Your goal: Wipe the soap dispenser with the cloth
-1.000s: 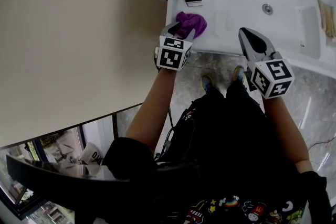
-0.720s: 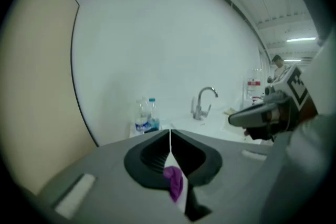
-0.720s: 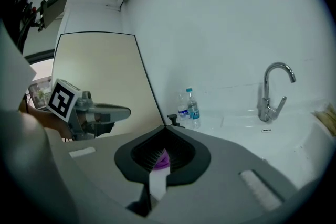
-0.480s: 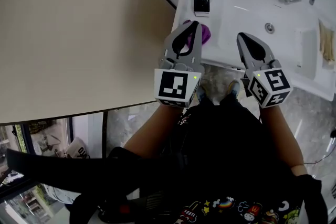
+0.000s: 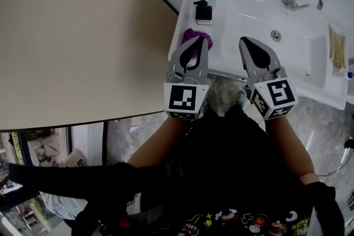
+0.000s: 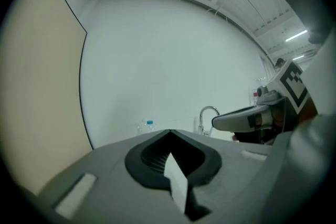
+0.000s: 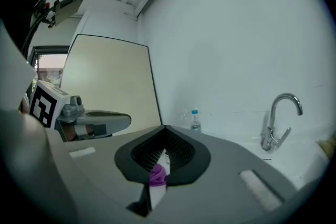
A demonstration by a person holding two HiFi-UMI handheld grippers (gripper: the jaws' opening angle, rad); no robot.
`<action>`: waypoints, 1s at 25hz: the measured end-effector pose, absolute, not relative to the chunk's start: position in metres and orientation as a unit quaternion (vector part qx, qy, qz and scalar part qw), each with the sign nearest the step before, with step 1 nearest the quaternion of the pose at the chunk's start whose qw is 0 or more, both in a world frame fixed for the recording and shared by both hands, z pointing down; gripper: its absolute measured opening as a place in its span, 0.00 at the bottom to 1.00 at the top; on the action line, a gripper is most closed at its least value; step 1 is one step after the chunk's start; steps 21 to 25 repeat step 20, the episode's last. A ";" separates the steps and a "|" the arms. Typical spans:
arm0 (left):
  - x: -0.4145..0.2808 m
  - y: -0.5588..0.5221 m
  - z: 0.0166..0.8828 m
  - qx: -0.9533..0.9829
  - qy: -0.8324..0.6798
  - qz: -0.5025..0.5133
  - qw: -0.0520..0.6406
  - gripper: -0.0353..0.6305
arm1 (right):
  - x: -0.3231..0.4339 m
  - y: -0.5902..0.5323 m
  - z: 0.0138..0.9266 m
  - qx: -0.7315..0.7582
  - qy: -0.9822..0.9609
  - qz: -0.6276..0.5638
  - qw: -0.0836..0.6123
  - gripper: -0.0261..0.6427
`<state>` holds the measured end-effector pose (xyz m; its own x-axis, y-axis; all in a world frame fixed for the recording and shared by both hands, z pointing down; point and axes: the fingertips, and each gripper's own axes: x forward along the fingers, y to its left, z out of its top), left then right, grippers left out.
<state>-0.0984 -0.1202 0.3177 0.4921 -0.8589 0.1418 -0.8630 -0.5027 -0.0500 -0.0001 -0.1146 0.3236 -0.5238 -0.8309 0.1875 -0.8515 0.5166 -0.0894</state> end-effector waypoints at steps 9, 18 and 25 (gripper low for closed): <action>-0.096 -0.127 0.321 0.864 -0.496 0.086 0.020 0.06 | 0.003 -0.116 0.320 0.486 -0.868 0.079 0.059 0.07; -0.088 -0.134 0.324 0.865 -0.492 0.089 0.025 0.06 | 0.008 -0.119 0.319 0.485 -0.869 0.079 0.058 0.07; -0.086 -0.135 0.325 0.865 -0.493 0.090 0.026 0.06 | 0.009 -0.119 0.319 0.485 -0.869 0.078 0.057 0.07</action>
